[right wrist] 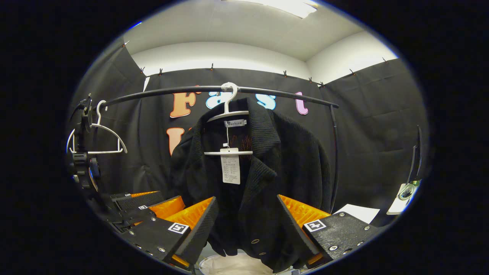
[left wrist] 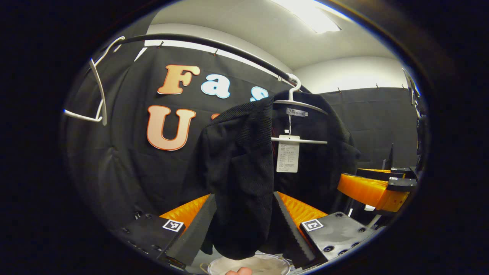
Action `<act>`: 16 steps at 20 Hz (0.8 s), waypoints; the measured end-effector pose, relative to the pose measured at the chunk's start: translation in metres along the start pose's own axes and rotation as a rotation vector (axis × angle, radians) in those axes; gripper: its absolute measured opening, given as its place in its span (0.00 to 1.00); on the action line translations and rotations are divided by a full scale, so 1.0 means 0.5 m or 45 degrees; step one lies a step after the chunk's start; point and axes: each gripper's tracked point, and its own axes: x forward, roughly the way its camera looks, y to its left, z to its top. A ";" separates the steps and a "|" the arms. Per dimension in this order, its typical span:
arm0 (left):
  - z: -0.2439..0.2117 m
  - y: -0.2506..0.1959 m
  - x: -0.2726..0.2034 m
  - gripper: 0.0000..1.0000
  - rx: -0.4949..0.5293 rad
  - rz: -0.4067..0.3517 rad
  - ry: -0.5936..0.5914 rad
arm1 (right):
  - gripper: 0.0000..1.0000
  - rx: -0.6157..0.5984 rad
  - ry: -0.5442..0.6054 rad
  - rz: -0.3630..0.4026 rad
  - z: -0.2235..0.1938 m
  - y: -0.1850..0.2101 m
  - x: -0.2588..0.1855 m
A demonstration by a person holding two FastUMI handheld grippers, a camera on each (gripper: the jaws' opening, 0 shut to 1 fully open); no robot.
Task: Grasp the clothes on the hanger with both hands and then place them into the laundry hamper below.
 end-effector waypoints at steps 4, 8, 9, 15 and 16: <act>-0.020 -0.028 0.040 0.96 -0.002 -0.081 0.011 | 0.94 0.018 0.054 0.021 -0.018 -0.005 0.037; -0.061 -0.039 0.091 0.96 0.001 -0.109 0.033 | 0.94 0.088 0.078 0.034 -0.032 -0.004 0.073; -0.074 -0.042 0.100 0.92 -0.003 -0.113 0.038 | 0.93 0.095 0.084 0.034 -0.036 -0.003 0.083; -0.126 -0.037 0.151 0.96 -0.037 -0.103 0.078 | 0.86 0.086 0.122 0.012 -0.062 -0.012 0.121; -0.125 -0.037 0.153 0.97 -0.042 -0.101 0.075 | 0.83 0.087 0.129 0.008 -0.065 -0.012 0.125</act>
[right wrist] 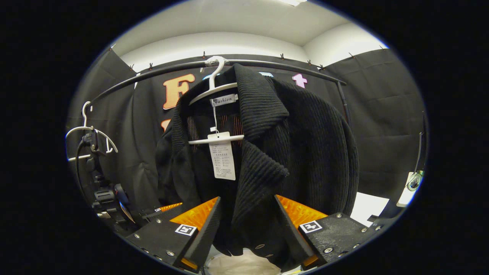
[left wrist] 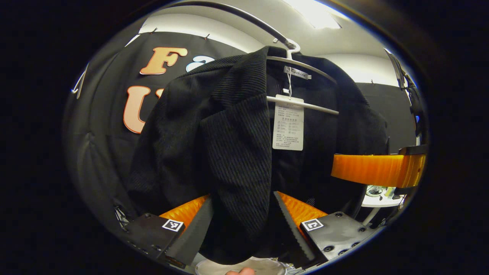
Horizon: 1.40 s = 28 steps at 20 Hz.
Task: Grasp the clothes on the hanger with both hands and then place them into the laundry hamper below.
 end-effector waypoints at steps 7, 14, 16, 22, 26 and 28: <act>0.019 -0.003 0.025 0.89 0.018 0.009 -0.043 | 0.70 -0.006 0.014 -0.021 -0.009 -0.005 0.013; 0.021 0.010 0.025 0.42 -0.010 0.021 -0.038 | 0.44 0.024 0.021 -0.027 -0.016 -0.009 0.027; 0.021 0.015 0.021 0.27 -0.014 0.030 -0.040 | 0.34 0.021 0.016 -0.035 -0.015 -0.012 0.027; 0.030 0.009 -0.002 0.11 -0.016 0.017 -0.035 | 0.07 0.002 -0.004 -0.038 -0.016 -0.017 0.012; 0.042 0.037 -0.020 0.11 0.028 0.119 -0.040 | 0.00 -0.030 -0.041 -0.089 -0.007 -0.044 -0.015; 0.062 0.047 -0.035 0.11 0.077 0.168 -0.059 | 0.00 -0.034 -0.077 -0.107 0.012 -0.056 -0.036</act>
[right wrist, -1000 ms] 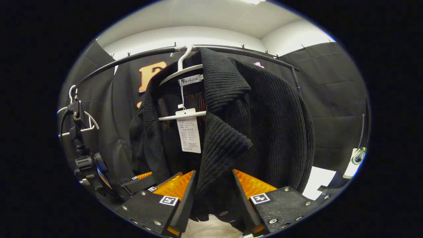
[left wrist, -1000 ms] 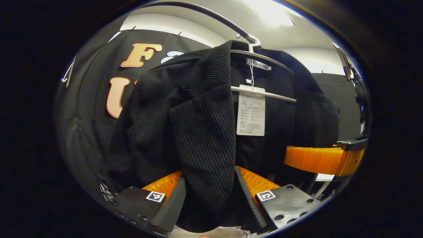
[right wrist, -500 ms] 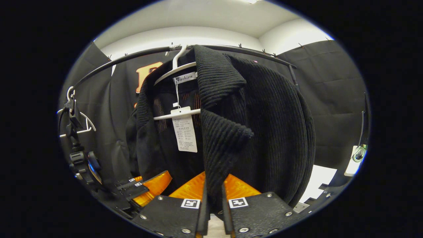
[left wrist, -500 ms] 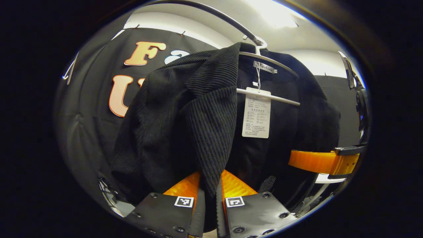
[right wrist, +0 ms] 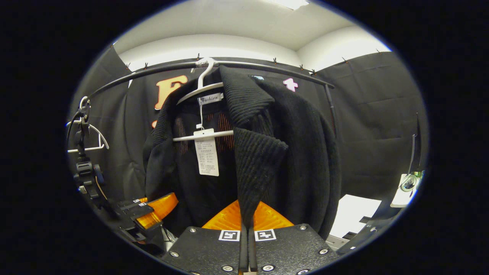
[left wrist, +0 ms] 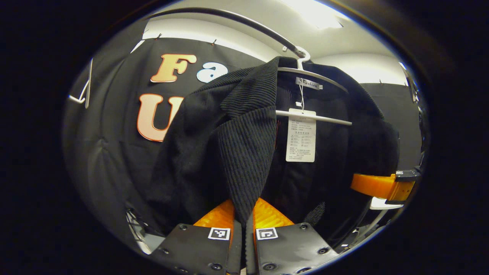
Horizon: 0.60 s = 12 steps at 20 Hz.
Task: Grasp the clothes on the hanger with both hands and then place them into the laundry hamper below.
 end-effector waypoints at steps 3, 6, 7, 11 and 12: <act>0.053 0.007 -0.027 0.14 0.030 0.030 -0.060 | 0.00 -0.090 -0.094 -0.066 0.053 -0.045 -0.043; 0.118 0.031 -0.040 0.08 0.036 0.090 -0.112 | 0.05 -0.157 -0.198 -0.127 0.131 -0.088 -0.085; 0.144 0.039 -0.045 0.08 0.024 0.104 -0.140 | 0.00 -0.183 -0.238 -0.153 0.159 -0.104 -0.094; 0.229 0.072 -0.068 0.14 0.044 0.188 -0.253 | 0.00 -0.233 -0.315 -0.212 0.235 -0.150 -0.108; 0.248 0.081 -0.071 0.11 0.047 0.205 -0.277 | 0.00 -0.243 -0.337 -0.226 0.252 -0.163 -0.107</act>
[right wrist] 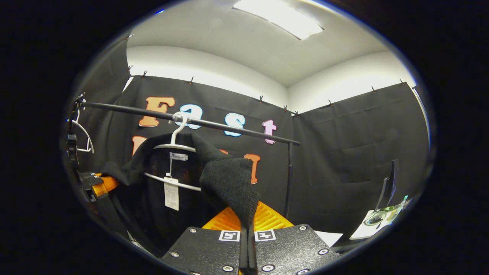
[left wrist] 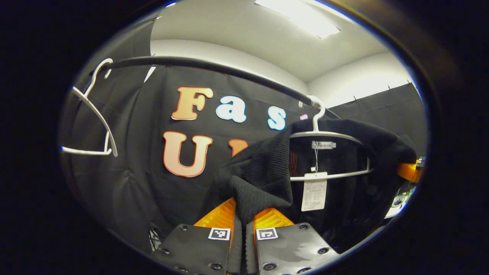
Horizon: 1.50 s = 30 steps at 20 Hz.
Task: Grasp the clothes on the hanger with both hands and then place them into the laundry hamper below.
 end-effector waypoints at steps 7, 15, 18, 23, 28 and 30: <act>0.088 0.053 0.029 0.14 0.003 0.102 -0.088 | 0.00 -0.017 -0.082 -0.074 0.057 -0.107 0.134; 0.152 0.098 0.055 0.08 0.038 0.171 -0.175 | 0.00 -0.001 -0.054 -0.075 0.017 -0.159 0.272; 0.155 0.099 0.066 0.11 0.072 0.196 -0.200 | 0.00 0.038 -0.003 -0.032 -0.050 -0.145 0.285; 0.148 0.114 0.092 0.11 0.150 0.261 -0.265 | 0.00 0.086 0.061 0.042 -0.167 -0.075 0.244; 0.136 0.121 0.114 0.11 0.177 0.274 -0.267 | 0.00 0.110 0.113 0.136 -0.229 0.020 0.185; 0.137 0.131 0.123 0.11 0.193 0.287 -0.273 | 0.00 0.120 0.126 0.168 -0.237 0.052 0.176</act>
